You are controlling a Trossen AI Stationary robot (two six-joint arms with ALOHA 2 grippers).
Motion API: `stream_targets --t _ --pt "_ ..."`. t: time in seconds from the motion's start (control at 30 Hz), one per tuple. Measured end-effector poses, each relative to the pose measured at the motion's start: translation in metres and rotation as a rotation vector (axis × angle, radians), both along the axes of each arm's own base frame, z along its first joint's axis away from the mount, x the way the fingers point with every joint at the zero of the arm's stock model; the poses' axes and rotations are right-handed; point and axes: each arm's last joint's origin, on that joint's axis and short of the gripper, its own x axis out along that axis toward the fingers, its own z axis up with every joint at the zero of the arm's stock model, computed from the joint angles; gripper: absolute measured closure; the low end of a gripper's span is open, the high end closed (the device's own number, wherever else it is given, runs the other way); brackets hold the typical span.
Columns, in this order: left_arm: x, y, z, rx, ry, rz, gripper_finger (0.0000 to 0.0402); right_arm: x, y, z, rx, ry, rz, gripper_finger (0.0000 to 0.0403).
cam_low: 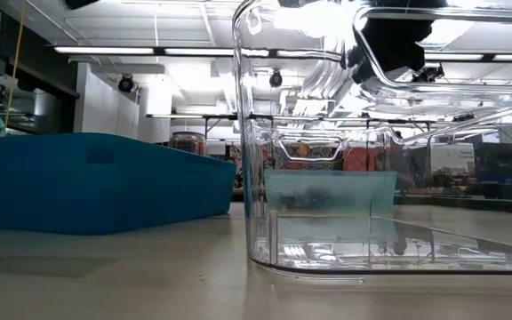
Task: Sort candy
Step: Put the chocolate bar into the blue bin
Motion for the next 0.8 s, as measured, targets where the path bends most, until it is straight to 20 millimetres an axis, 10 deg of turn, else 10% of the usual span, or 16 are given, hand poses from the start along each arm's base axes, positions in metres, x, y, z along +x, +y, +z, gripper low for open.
stream_targets --t 0.37,0.8 --pt "-0.05 -0.091 -0.082 -0.033 0.321 -0.25 0.0175 -0.001 -0.002 -0.003 -0.002 0.032 -0.008 0.0197" --pt "-0.064 -0.111 -0.164 0.144 0.523 -0.231 0.0175 -0.003 -0.002 -0.004 -0.006 0.056 -0.009 0.0197"
